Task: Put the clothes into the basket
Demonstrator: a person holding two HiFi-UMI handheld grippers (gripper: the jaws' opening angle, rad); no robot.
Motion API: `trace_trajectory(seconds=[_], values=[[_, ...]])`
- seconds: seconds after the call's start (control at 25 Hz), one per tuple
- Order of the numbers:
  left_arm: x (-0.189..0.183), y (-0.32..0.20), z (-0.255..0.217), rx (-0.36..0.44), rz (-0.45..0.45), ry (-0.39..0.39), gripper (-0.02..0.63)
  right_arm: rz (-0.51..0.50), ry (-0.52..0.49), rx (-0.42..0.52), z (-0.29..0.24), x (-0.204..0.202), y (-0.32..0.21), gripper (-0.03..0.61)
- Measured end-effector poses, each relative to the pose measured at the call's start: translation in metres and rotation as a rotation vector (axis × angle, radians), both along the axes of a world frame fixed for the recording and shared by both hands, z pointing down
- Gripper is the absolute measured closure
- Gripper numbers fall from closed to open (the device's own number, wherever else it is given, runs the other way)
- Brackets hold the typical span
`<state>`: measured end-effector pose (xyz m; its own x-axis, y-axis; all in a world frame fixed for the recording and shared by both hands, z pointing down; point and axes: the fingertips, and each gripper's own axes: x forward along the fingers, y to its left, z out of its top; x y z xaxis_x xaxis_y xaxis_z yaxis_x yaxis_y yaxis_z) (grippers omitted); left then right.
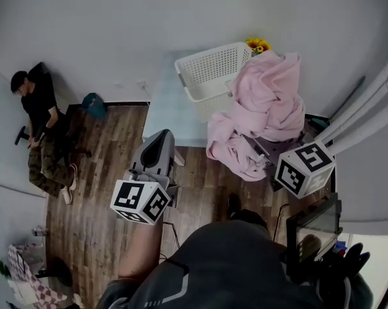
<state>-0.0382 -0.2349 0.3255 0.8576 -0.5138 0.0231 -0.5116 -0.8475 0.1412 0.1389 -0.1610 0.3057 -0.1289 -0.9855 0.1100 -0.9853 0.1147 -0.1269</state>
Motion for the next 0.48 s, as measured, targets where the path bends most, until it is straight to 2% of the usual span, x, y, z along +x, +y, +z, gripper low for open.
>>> trace_trajectory(seconds=[0.36,0.48], values=[[0.067,-0.048,-0.012,0.019,-0.053,-0.022,0.604,-0.042,-0.024,0.043,-0.022,0.079,-0.057,0.232],[0.088,-0.083,-0.021,0.026,-0.074,-0.025,0.604,-0.085,-0.032,0.063,-0.038,0.102,-0.101,0.232]])
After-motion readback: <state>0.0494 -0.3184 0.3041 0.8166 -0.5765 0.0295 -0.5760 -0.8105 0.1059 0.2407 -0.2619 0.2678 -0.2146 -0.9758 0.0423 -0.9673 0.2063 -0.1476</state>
